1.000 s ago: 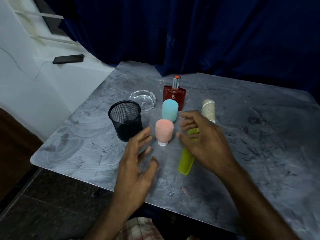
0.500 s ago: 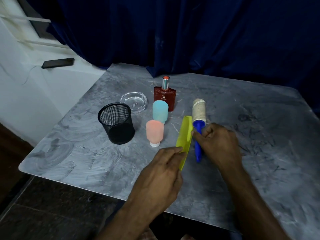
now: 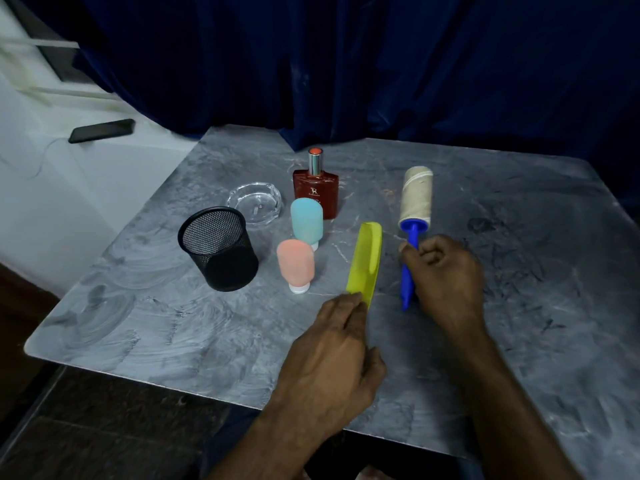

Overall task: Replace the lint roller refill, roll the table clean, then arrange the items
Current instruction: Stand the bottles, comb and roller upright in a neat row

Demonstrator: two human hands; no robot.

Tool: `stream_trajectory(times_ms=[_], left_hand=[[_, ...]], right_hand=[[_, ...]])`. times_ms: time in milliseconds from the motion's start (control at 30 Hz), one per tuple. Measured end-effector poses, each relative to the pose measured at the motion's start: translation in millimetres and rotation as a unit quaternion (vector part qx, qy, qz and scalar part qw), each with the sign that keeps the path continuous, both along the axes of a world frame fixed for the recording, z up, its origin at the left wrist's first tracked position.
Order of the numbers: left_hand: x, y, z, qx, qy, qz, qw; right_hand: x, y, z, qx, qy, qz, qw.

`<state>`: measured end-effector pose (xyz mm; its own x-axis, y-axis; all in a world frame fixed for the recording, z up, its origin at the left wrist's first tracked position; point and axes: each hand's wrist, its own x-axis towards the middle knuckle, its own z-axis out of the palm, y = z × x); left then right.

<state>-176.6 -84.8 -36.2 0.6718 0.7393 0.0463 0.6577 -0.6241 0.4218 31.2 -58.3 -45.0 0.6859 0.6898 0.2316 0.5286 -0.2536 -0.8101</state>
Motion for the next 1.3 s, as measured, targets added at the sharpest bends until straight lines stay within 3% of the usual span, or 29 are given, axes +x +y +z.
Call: stream_trajectory(times_ms=[433, 933, 1300], left_hand=[[22.1, 21.5, 1.0, 0.021, 0.062, 0.057, 0.996], [12.6, 35.7, -7.6, 0.068, 0.107, 0.009, 0.992], [15.0, 29.3, -6.3, 0.064, 0.096, 0.031, 0.993]], right_hand=[[4.6, -4.5, -9.4, 0.012, 0.067, 0.019, 0.997], [-2.2, -5.1, -15.7, 0.007, 0.098, 0.044, 0.994], [-10.7, -11.3, -14.9, 0.000, 0.086, 0.044, 0.995]])
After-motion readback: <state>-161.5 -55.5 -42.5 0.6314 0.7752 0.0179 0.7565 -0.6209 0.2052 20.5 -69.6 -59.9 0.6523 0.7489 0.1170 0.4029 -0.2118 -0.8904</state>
